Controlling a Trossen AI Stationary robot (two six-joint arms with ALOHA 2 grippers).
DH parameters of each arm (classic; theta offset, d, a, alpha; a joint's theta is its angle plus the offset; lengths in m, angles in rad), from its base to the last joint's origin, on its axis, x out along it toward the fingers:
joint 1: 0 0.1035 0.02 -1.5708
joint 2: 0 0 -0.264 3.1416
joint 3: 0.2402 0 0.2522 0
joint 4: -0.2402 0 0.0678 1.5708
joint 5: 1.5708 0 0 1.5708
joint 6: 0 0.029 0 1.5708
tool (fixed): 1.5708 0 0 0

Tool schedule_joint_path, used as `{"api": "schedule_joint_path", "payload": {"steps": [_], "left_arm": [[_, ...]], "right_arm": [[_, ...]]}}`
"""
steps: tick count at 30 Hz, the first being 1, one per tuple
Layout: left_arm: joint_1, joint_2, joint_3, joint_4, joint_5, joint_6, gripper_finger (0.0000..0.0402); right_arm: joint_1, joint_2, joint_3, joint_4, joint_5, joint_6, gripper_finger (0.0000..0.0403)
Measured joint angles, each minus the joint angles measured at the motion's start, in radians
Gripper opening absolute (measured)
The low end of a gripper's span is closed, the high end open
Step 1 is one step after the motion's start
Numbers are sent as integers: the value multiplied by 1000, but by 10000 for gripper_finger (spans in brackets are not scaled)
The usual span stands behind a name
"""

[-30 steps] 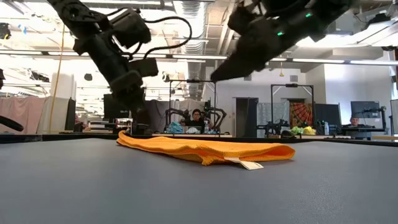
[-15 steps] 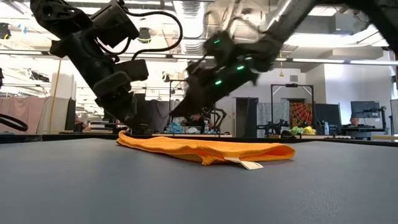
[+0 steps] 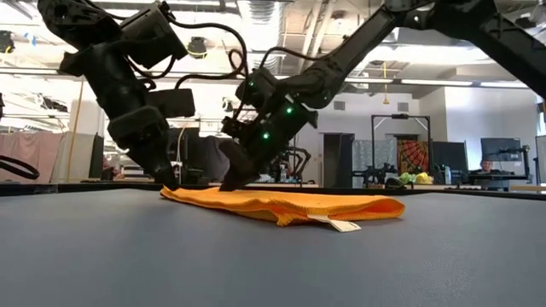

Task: Roll towel
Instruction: Roll the orange microfiber towel

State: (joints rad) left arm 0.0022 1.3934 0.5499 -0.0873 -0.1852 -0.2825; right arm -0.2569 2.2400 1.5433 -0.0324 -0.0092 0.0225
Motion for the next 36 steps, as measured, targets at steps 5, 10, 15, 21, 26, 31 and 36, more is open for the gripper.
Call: {"api": "schedule_joint_path", "payload": {"steps": [5,10,15,21,26,31,36], "left_arm": [[-19,0,0,-17,2,8,0],[-50,0,0,-20,2,8,0],[-84,0,0,-19,-11,8,0],[-105,0,0,-45,-149,15,0],[-39,-9,0,-152,-269,-6,0],[77,-15,0,-175,-235,63,0],[217,-8,0,-103,-111,184,0]], "right_arm": [[-5,-52,-1,-112,72,89,21],[-21,-130,-1,-306,272,101,19],[-39,-182,-2,-380,262,108,21],[27,-187,-5,-325,99,104,17],[107,-182,-74,-336,111,131,17],[188,-241,-190,-299,121,169,17],[259,-340,-373,-179,185,244,21]]}}
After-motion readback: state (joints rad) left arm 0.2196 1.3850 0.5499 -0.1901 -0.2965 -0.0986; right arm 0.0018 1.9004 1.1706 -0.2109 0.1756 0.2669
